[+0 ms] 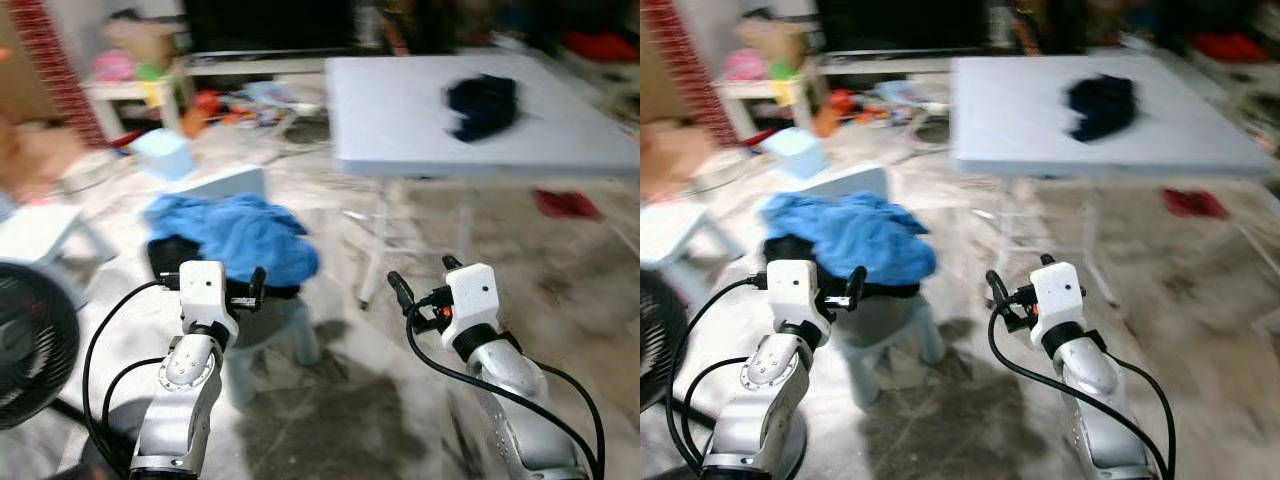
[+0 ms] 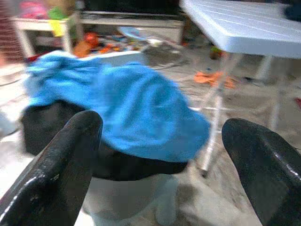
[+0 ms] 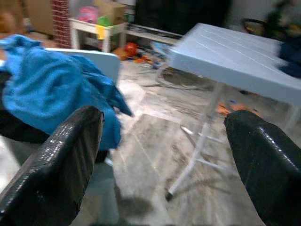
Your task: Hang hanger
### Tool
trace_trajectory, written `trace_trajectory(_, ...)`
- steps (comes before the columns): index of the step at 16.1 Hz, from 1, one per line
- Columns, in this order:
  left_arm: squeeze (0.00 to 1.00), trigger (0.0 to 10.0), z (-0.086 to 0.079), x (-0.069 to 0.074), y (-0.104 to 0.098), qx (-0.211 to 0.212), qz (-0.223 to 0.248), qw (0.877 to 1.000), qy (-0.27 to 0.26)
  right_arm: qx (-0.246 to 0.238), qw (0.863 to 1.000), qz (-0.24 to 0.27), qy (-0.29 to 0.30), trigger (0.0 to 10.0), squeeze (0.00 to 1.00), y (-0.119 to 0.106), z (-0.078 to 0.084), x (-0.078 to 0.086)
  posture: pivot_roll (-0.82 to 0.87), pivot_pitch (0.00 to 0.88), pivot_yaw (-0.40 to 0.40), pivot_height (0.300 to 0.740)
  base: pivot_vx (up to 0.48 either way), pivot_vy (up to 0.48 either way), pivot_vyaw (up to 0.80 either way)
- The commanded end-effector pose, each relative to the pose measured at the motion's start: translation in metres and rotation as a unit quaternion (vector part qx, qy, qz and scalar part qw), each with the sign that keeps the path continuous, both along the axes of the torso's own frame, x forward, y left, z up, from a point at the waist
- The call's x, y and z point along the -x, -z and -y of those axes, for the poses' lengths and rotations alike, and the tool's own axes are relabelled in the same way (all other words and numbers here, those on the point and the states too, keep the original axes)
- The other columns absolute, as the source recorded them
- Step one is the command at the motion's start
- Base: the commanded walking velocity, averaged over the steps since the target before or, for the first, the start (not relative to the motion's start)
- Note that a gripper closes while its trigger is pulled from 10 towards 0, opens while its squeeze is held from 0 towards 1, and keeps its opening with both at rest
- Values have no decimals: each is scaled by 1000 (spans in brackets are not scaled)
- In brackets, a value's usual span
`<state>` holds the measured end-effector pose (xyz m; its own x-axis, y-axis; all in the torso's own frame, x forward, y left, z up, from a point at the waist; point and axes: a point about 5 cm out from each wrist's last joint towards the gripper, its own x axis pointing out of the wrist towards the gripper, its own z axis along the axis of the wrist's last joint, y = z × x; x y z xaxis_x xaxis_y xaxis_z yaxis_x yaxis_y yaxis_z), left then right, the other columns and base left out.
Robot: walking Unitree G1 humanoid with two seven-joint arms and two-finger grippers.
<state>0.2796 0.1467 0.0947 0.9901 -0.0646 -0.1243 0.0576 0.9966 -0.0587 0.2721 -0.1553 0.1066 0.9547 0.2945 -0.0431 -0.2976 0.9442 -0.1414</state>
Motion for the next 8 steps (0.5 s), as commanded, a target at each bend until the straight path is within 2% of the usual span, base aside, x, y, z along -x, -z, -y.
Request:
trace_trajectory(1, 0, 10000, -5, -1, -3, 0, 3, 1000, -7, -1, 1000, 20, -16, 10000, 0, -9, -7, -3, -109, 0, 3, 740, 390, 0, 0)
trace_trajectory(8, 0, 10000, -3, -1, -3, 7, 1, 1000, -2, 0, 1000, 20, -16, 10000, 0, -9, -7, -4, -111, 0, 1, 740, 402, 0, 0)
